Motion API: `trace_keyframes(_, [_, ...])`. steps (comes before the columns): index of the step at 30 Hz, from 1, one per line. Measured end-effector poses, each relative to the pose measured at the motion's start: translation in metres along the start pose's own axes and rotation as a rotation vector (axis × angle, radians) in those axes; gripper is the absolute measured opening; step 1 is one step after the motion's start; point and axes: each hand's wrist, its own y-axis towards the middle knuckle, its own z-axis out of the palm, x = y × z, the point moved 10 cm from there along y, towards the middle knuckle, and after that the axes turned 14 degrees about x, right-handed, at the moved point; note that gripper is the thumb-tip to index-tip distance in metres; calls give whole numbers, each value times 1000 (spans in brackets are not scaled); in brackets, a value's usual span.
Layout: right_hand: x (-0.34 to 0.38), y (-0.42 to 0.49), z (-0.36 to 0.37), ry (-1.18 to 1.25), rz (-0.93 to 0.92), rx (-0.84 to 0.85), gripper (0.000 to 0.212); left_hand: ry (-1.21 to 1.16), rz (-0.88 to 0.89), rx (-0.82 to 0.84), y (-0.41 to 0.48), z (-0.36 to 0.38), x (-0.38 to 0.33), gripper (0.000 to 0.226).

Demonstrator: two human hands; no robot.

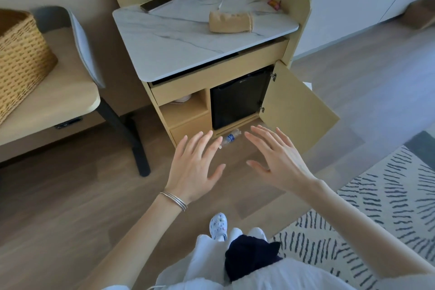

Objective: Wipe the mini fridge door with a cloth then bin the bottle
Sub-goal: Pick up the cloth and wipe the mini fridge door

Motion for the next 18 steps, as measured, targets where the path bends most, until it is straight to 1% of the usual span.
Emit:
trace_keyframes(7, [-33,83,-31,43,19,-58,59,36,41,-22,87,-25,40,60])
trace_keyframes(12, [-56,121,-30,60,30,-44,59,38,62,-3,132,-23,53,60])
trace_keyframes(18, [-99,164,-30,52,20,-5,60,26,22,42,188,-9,67,59])
